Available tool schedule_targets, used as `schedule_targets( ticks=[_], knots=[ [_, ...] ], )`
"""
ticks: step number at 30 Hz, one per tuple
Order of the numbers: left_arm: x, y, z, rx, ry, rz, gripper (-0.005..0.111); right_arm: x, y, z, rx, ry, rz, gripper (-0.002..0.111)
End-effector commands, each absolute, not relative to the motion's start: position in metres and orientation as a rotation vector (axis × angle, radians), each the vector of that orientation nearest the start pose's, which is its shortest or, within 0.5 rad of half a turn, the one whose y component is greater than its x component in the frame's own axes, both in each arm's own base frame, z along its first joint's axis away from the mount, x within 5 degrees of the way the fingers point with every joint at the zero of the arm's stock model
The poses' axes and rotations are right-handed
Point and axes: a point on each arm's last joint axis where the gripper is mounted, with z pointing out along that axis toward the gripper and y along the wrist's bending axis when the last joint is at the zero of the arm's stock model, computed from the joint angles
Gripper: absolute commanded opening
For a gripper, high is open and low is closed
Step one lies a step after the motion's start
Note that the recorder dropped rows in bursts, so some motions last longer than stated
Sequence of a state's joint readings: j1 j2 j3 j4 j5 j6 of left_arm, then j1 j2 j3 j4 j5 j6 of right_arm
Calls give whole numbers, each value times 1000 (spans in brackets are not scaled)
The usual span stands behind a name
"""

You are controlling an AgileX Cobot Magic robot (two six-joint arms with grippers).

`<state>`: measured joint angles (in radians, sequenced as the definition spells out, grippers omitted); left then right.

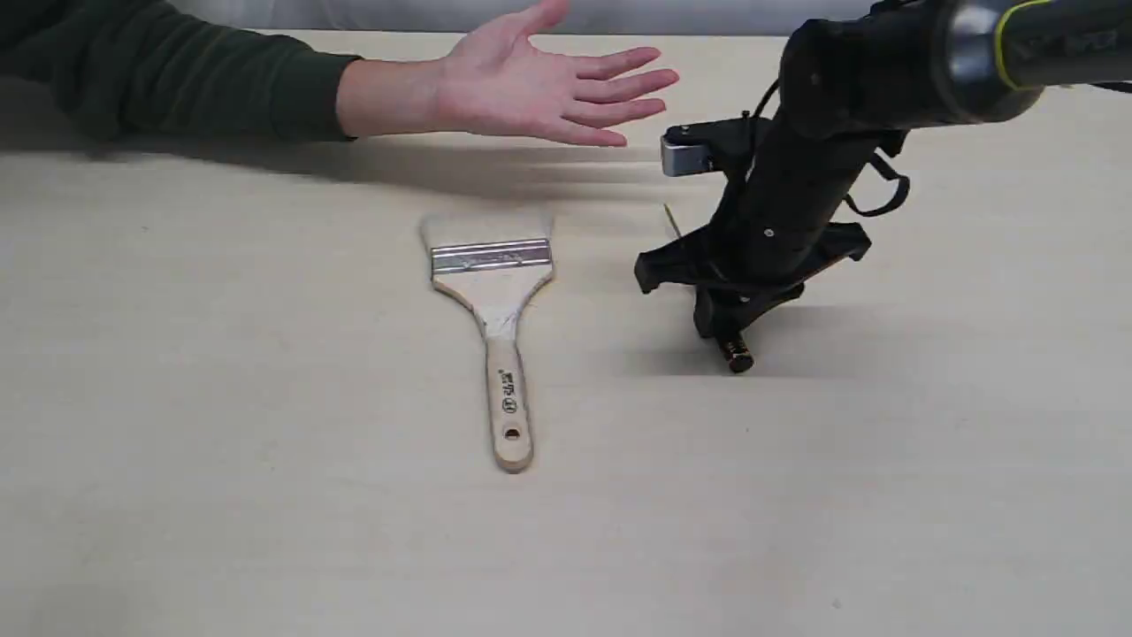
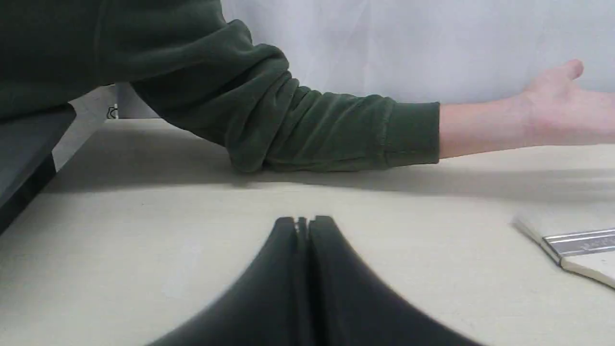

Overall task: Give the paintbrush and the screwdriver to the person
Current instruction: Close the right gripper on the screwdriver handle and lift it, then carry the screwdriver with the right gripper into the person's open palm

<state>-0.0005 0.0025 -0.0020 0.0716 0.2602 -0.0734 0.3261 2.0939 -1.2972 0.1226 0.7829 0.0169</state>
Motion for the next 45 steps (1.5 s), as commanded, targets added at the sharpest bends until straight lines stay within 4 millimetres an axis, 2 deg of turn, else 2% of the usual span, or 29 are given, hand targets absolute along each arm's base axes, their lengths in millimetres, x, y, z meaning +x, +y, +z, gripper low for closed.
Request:
schedule_targets(
  ticks=[1,5,14,22,25,33,38,45],
  knots=[
    [55,1,191,-15,1731,5,0,362,130,100,-390,3066,130,4],
    [55,1,191,-15,1731,5,0,364,128,114,-405,3019,118,4],
    [55,1,191,-17,1733,3,0,360,123,161,-419,2929,81,4],
    [55,1,191,-17,1733,3,0,344,103,188,-406,2928,-141,4],
    [55,1,191,-17,1733,3,0,338,99,197,-409,2902,-172,4],
    [55,1,191,-17,1733,3,0,333,105,237,-339,2747,-3,4],
    [55,1,191,-17,1733,3,0,341,116,255,-334,2691,122,4],
    [55,1,191,-15,1732,6,0,358,125,289,-319,2579,193,4]
  ],
)
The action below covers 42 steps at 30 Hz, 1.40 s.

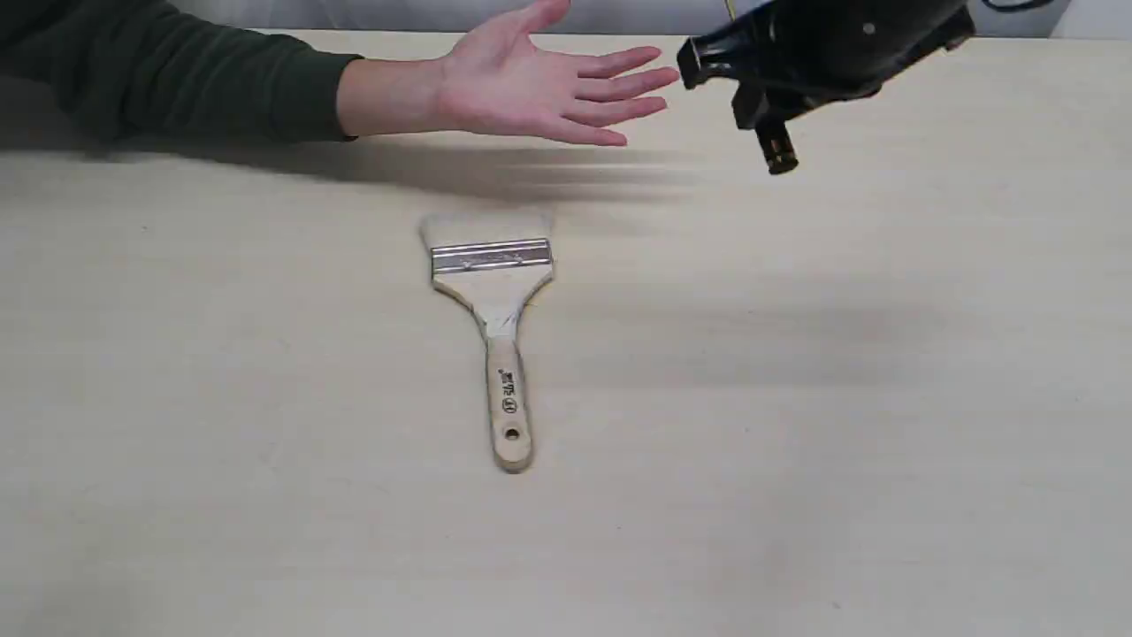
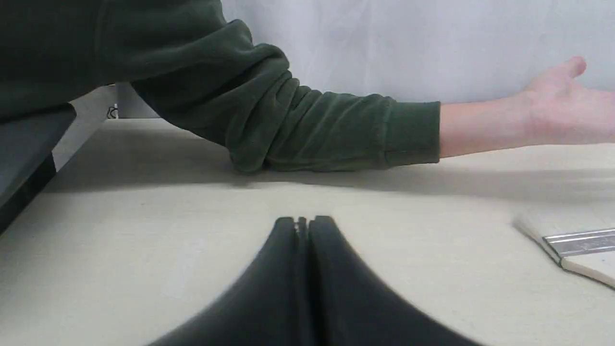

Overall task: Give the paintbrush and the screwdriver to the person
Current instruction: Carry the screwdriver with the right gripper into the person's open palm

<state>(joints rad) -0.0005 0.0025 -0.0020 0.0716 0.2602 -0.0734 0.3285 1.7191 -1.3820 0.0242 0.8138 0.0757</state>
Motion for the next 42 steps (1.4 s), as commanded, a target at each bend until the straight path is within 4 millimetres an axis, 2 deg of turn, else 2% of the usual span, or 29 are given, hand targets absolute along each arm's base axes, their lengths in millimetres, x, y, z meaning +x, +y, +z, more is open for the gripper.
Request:
schedule_targets(
  ticks=[1,4,15,26,30,37,39,42],
  knots=[
    [55,1,191,-15,1732,6,0,361,127,292,-329,2578,205,4],
    [55,1,191,-15,1732,6,0,371,133,294,-350,2585,243,4],
    [55,1,191,-15,1732,6,0,420,184,270,-448,2570,262,4],
    [55,1,190,-16,1735,3,0,471,205,237,-443,2591,255,4],
    [55,1,190,-16,1735,3,0,480,208,223,-445,2620,237,4],
    [55,1,190,-16,1735,3,0,485,210,212,-443,2636,235,5],
    [55,1,190,-16,1735,3,0,485,210,212,-443,2637,234,10],
    [55,1,190,-16,1735,3,0,486,210,215,-440,2623,238,26]
  ],
)
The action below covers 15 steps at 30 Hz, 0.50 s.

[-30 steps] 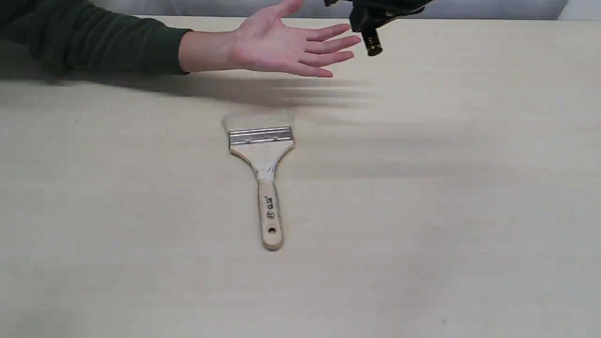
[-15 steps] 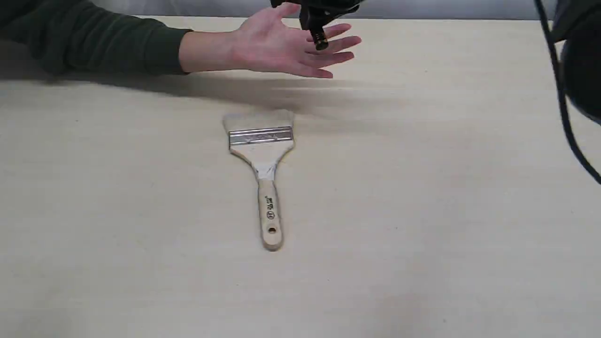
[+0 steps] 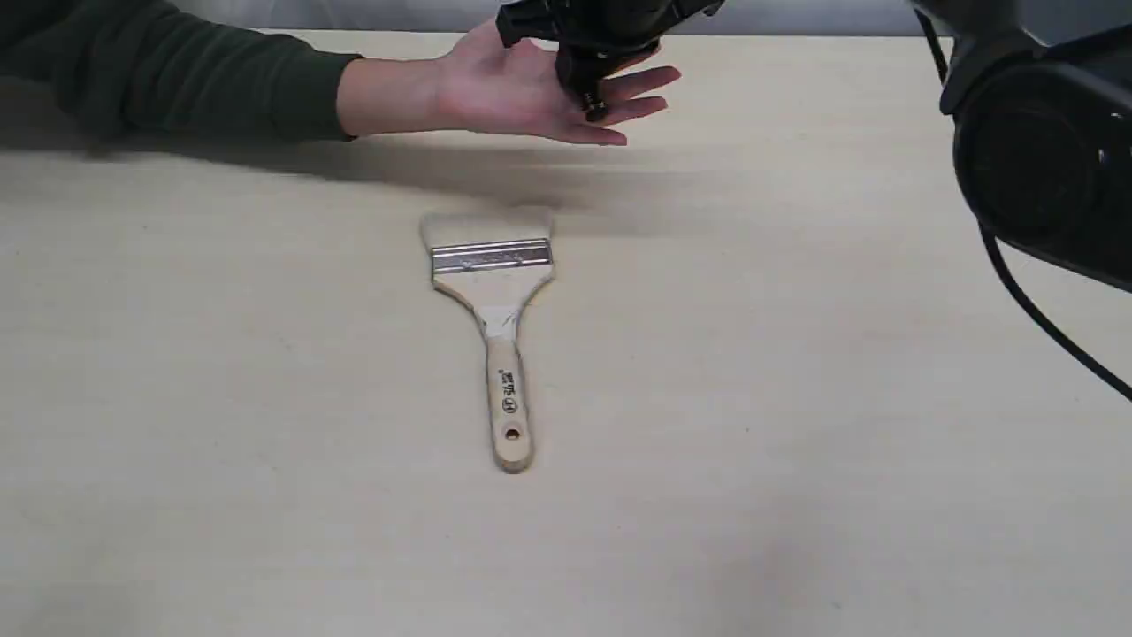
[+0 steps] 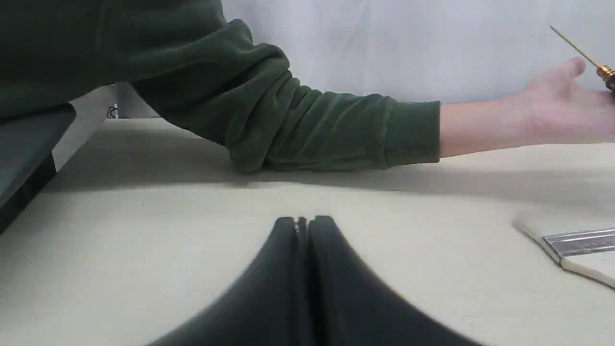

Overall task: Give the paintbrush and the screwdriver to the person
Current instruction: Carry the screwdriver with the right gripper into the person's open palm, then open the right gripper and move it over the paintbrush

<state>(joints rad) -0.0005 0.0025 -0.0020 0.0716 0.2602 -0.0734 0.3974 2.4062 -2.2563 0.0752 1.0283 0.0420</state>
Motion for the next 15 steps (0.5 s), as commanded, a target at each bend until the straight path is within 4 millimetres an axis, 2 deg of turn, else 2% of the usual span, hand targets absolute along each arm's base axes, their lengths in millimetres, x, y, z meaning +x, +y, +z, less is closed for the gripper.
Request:
schedule_targets(
  ticks=[1,3,7,11,15],
  knots=[
    [55,1,190,-16,1735,3,0,487,211,217,-433,2617,241,31],
    [55,1,190,-16,1735,3,0,488,211,220,-404,2613,251,44],
    [55,1,190,-16,1735,3,0,487,211,226,-371,2601,264,58],
    [55,1,191,-15,1733,5,0,485,210,236,-365,2588,269,59],
    [55,1,191,-15,1731,5,0,477,207,261,-422,2550,260,58]
  ],
)
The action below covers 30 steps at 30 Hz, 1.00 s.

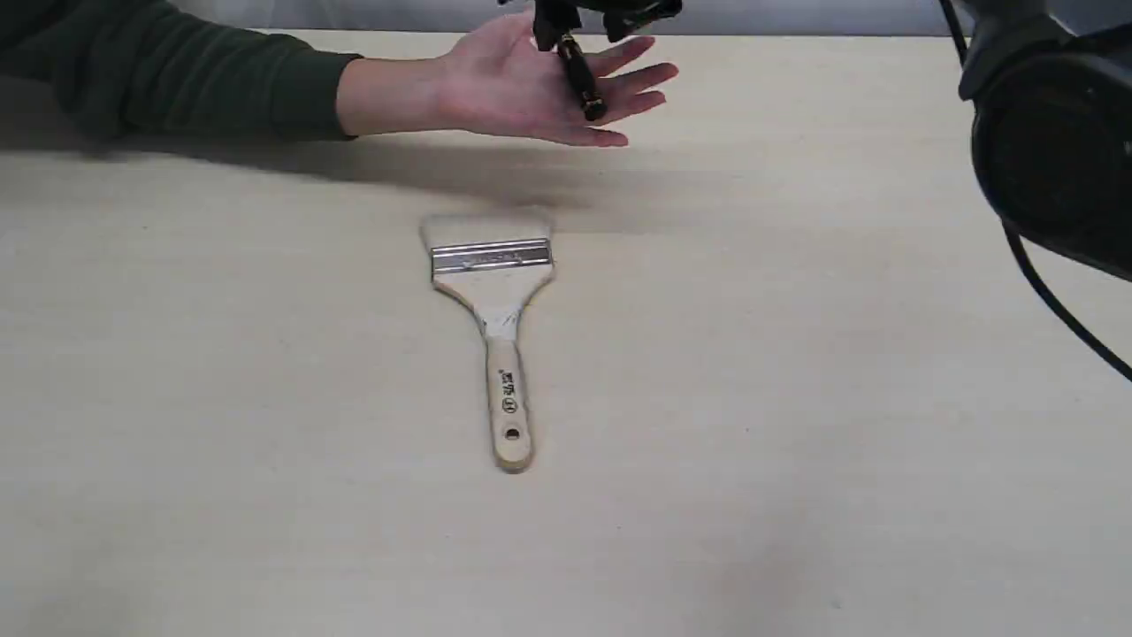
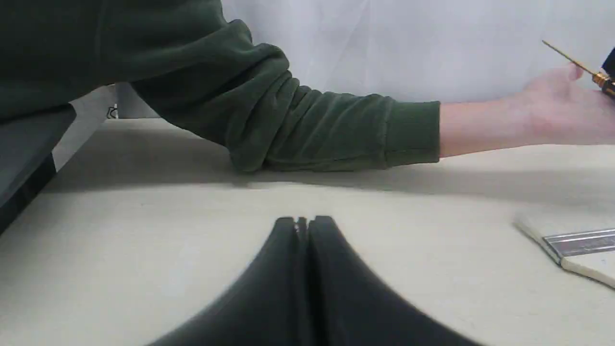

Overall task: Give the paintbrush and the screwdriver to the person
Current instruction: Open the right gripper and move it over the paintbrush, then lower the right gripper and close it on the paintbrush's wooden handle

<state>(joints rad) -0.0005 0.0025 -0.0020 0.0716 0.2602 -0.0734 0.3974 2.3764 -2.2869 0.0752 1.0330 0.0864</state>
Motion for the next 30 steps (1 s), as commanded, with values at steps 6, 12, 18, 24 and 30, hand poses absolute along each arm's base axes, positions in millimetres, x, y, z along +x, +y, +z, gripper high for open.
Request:
schedule_targets(
  ticks=[6,12,18,24,30],
  knots=[
    [55,1,191,-15,1731,5,0,457,203,295,-518,2571,290,53],
    [55,1,191,-15,1731,5,0,445,201,306,-558,2599,321,53],
    [55,1,191,-15,1731,5,0,428,198,305,-574,2652,369,53],
    [55,1,191,-15,1731,5,0,410,186,292,-592,2686,301,47],
    [55,1,191,-17,1733,3,0,392,178,266,-572,2668,298,47]
  ],
)
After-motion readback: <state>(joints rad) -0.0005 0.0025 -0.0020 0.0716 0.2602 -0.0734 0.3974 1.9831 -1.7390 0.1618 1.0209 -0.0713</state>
